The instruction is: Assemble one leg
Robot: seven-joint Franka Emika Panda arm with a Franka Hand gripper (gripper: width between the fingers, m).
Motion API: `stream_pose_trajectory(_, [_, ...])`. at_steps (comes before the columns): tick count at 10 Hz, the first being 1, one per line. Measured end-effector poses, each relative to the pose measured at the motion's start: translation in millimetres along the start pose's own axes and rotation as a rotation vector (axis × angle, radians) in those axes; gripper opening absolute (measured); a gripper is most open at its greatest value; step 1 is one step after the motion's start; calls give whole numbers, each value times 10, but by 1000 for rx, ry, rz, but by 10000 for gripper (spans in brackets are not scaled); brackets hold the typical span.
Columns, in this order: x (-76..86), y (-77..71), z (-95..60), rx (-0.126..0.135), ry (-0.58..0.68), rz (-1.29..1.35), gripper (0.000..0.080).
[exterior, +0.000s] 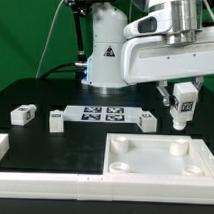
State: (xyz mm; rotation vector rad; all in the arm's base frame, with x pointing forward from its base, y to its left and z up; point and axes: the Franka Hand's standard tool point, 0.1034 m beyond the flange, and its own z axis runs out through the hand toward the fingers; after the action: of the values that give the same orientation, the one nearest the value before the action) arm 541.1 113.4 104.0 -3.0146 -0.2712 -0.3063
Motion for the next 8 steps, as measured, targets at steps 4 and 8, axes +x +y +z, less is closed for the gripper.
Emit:
stream_pose_trajectory(4, [570,134,38,5,43,-49,288])
stream_pose_trajectory(8, [820,205,182,4,81,-115,288])
